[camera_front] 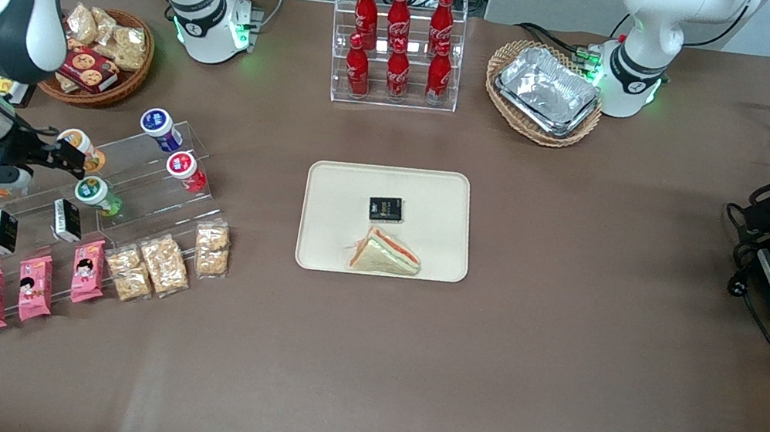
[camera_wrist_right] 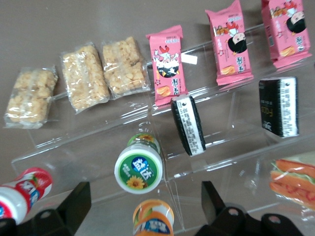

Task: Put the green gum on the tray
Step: 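Move the right gripper over the green gum tub on the rack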

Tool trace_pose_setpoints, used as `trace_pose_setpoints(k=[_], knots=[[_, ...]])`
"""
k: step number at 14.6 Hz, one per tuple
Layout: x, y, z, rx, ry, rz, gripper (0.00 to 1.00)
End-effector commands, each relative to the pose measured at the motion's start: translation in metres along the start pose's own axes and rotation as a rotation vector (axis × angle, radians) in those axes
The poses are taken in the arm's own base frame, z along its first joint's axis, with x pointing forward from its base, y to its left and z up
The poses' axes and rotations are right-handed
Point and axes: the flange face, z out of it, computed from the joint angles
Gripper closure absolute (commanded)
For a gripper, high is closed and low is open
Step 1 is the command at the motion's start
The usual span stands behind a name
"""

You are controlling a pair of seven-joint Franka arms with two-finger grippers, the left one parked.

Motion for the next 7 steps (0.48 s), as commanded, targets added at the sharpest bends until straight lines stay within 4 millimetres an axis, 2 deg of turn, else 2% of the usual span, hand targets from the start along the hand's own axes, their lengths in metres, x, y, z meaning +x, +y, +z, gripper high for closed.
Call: trace_pose_setpoints(k=[1, 3, 7], knots=[[0.003, -0.001, 0.026, -0.012, -0.012, -0.020, 0.00], [0.011, -0.015, 0.032, -0.016, -0.007, -0.044, 0.00], [0.013, -0.016, 0.049, -0.012, -0.028, -0.044, 0.00]])
